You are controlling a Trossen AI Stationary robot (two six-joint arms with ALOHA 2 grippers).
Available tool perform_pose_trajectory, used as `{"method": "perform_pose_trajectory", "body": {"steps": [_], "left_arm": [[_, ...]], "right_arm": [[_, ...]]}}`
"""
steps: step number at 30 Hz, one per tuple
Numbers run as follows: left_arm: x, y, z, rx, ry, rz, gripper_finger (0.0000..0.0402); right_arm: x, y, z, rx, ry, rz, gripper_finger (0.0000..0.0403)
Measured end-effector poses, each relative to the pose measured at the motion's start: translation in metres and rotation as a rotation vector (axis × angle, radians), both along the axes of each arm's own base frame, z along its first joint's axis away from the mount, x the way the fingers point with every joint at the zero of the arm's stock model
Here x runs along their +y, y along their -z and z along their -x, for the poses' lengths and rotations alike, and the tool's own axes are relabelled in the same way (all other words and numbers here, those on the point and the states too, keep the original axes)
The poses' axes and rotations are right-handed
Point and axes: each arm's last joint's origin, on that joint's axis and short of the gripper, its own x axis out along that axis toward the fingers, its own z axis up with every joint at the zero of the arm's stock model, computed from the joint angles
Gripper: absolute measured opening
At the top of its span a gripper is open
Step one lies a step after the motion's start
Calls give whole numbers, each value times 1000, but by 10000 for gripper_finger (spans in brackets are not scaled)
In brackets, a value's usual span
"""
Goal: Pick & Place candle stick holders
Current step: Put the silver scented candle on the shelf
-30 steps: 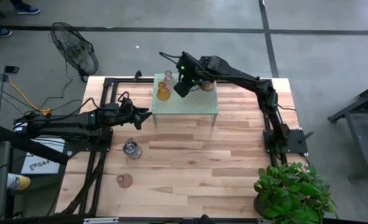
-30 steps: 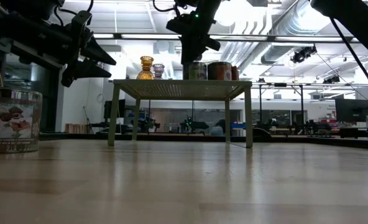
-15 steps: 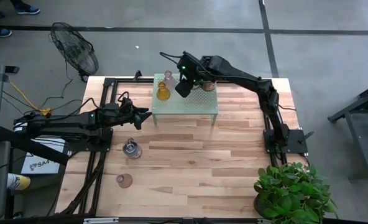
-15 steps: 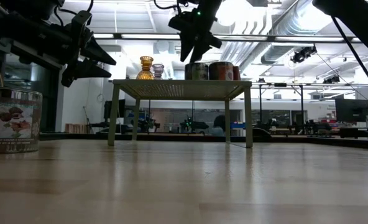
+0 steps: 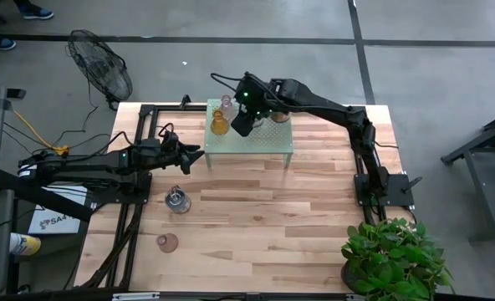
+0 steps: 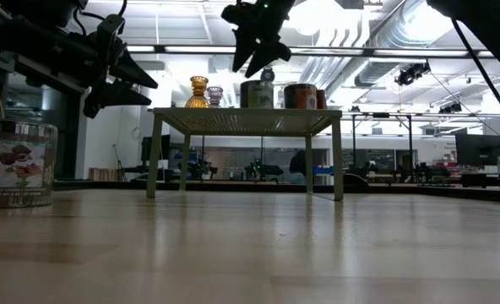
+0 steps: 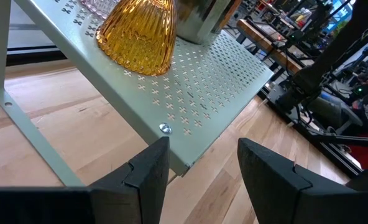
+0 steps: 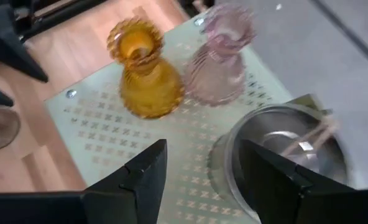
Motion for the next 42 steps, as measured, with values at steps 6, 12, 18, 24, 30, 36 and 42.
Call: {"method": "perform_pose_trajectory", "body": {"steps": [6, 12, 18, 24, 30, 36, 42], "left_arm": [[0, 0, 0, 0, 0, 0, 186], [0, 0, 0, -1, 0, 0, 186], [0, 0, 0, 0, 0, 0, 186], [0, 0, 0, 0, 0, 0, 186], [0, 0, 0, -1, 0, 0, 186], [0, 0, 0, 0, 0, 0, 186], [0, 0, 0, 0, 0, 0, 186]], "right_arm": [[3, -14, 8, -17, 6, 62, 195], [6, -20, 12, -24, -1, 64, 195], [11, -33, 23, -30, 12, 87, 195], [19, -45, 47, 65, 64, 138, 192], [24, -49, 63, 141, 91, 128, 165], [26, -48, 73, 224, 136, 129, 121], [33, -49, 75, 245, 114, 143, 78]]}}
